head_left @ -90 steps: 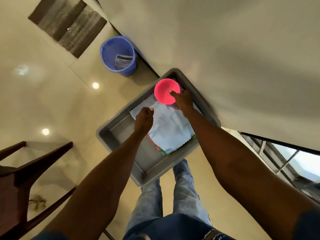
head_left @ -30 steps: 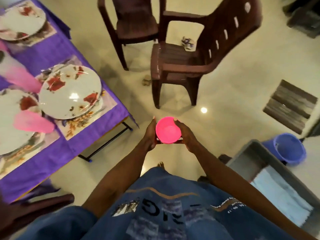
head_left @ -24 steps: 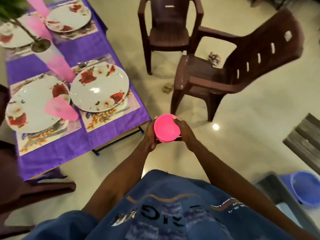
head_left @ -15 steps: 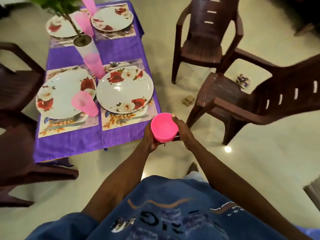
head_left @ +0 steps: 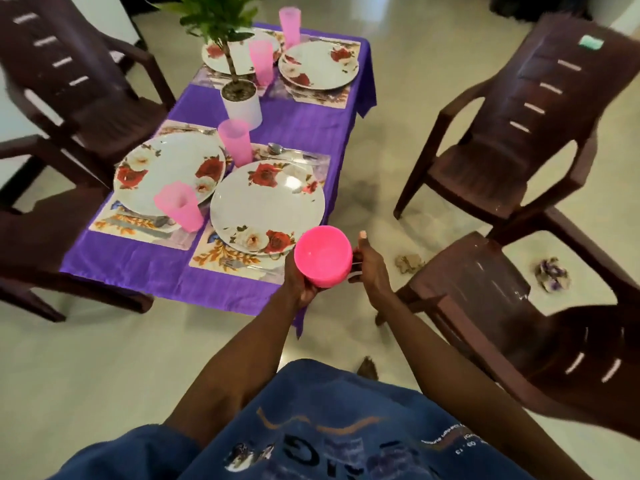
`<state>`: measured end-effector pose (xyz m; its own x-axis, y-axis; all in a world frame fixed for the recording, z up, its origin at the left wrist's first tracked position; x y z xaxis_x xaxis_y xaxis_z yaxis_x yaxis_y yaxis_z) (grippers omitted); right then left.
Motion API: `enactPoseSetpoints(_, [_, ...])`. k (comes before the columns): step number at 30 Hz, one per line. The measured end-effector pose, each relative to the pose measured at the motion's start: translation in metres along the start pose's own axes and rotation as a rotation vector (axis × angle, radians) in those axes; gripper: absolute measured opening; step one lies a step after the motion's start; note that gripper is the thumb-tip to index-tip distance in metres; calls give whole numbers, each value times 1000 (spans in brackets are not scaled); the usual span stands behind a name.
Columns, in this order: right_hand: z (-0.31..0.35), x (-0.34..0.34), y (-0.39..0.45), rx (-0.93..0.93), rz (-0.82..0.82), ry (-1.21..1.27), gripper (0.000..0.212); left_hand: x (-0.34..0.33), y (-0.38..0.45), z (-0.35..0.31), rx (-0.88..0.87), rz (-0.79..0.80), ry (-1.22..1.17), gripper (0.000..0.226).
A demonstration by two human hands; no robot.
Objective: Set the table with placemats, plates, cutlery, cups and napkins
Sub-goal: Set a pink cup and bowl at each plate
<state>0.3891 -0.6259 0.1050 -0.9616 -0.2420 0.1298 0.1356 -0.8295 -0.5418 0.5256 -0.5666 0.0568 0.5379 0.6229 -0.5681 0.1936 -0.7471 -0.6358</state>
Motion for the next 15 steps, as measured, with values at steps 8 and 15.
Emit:
enactPoseSetpoints(8, [36, 8, 68, 21, 90, -24, 63, -23, 16, -21, -203, -140, -182, 70])
enactPoseSetpoints(15, [70, -47, 109, 51, 215, -94, 47, -2, 45, -68, -355, -320, -326, 45])
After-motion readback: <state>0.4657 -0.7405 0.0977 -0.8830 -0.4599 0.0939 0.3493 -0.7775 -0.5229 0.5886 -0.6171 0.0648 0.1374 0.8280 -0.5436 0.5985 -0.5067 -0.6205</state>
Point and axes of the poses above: each hand's wrist, its own y-axis towards the middle knuckle, its own x-axis out of the back of the hand, z = x × y, the point moved 7 cm from there along y, towards the middle knuckle, and after that the axes turned 3 degrees about -x, right-handed, at the moved point
